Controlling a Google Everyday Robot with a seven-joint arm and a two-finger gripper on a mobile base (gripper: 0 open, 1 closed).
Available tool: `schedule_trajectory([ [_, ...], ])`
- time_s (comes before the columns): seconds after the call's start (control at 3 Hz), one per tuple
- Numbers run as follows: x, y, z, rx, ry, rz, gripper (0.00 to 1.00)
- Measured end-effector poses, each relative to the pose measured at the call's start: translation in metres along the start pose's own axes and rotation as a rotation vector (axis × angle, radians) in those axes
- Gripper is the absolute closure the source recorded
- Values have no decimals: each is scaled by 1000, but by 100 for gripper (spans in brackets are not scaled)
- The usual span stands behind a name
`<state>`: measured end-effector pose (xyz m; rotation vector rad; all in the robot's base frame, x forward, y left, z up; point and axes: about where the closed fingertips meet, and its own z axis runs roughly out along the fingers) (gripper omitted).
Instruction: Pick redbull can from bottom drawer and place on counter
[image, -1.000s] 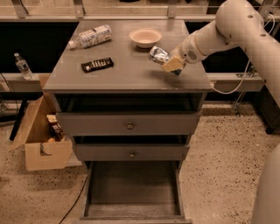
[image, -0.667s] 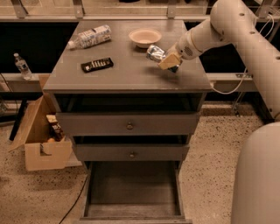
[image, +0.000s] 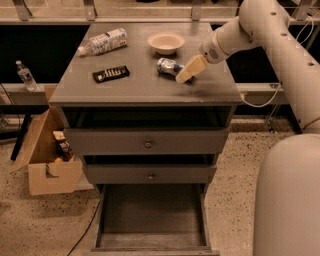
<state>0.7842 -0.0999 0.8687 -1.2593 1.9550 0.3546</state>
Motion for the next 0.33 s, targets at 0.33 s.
schedule_trajectory([
  [0.33, -2, -5, -29, 55, -20, -17, 0],
])
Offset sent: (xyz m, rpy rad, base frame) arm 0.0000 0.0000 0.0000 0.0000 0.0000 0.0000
